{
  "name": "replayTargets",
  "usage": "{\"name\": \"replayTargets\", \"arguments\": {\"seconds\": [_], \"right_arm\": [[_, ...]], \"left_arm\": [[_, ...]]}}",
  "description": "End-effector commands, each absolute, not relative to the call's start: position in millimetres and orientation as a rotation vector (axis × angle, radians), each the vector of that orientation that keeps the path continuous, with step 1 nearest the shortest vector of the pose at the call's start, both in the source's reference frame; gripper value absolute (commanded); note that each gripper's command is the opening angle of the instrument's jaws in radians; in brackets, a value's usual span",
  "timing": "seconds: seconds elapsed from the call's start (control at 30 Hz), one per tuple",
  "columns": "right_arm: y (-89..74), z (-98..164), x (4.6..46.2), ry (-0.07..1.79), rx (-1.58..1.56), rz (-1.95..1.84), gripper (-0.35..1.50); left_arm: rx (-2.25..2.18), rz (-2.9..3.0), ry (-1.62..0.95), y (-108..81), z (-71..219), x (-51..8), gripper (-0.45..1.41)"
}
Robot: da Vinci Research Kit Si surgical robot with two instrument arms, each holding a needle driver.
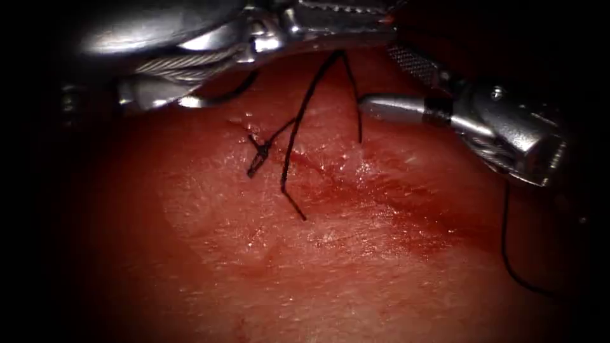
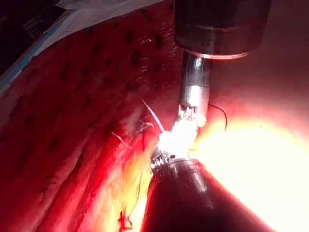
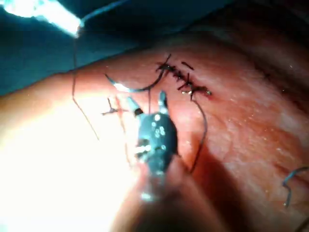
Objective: Wound Closure
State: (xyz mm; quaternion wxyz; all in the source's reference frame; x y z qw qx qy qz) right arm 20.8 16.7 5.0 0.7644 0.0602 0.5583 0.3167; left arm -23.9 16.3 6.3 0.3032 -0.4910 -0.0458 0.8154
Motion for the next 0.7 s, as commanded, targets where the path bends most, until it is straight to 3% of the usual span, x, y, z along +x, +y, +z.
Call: {"name": "replayTargets", "arguments": {"seconds": [0.03,0.37,0.6,0.63,0.67,0.7], "right_arm": [[16.2,5.2,21.4,1.22,0.147,0.679,1.3],[14.5,1.0,22.3,1.286,0.306,0.606,1.28],[12.4,0.0,26.7,1.288,0.424,0.627,1.26],[11.8,0.2,28.0,1.282,0.45,0.628,1.21],[11.4,0.5,28.6,1.275,0.474,0.624,1.04],[11.4,0.5,28.6,1.275,0.474,0.624,1.04]], "left_arm": [[-1.31,2.157,-0.118,16.5,6.6,-24.4,-0.45],[-1.323,2.16,-0.046,14.9,10.2,-20.1,-0.45],[-1.378,2.14,-0.04,14.0,12.9,-20.4,-0.45],[-1.388,2.135,-0.044,13.7,13.4,-20.5,-0.45],[-1.389,2.136,-0.042,13.6,13.5,-20.5,-0.45],[-1.389,2.136,-0.042,13.6,13.5,-20.5,-0.45]]}}
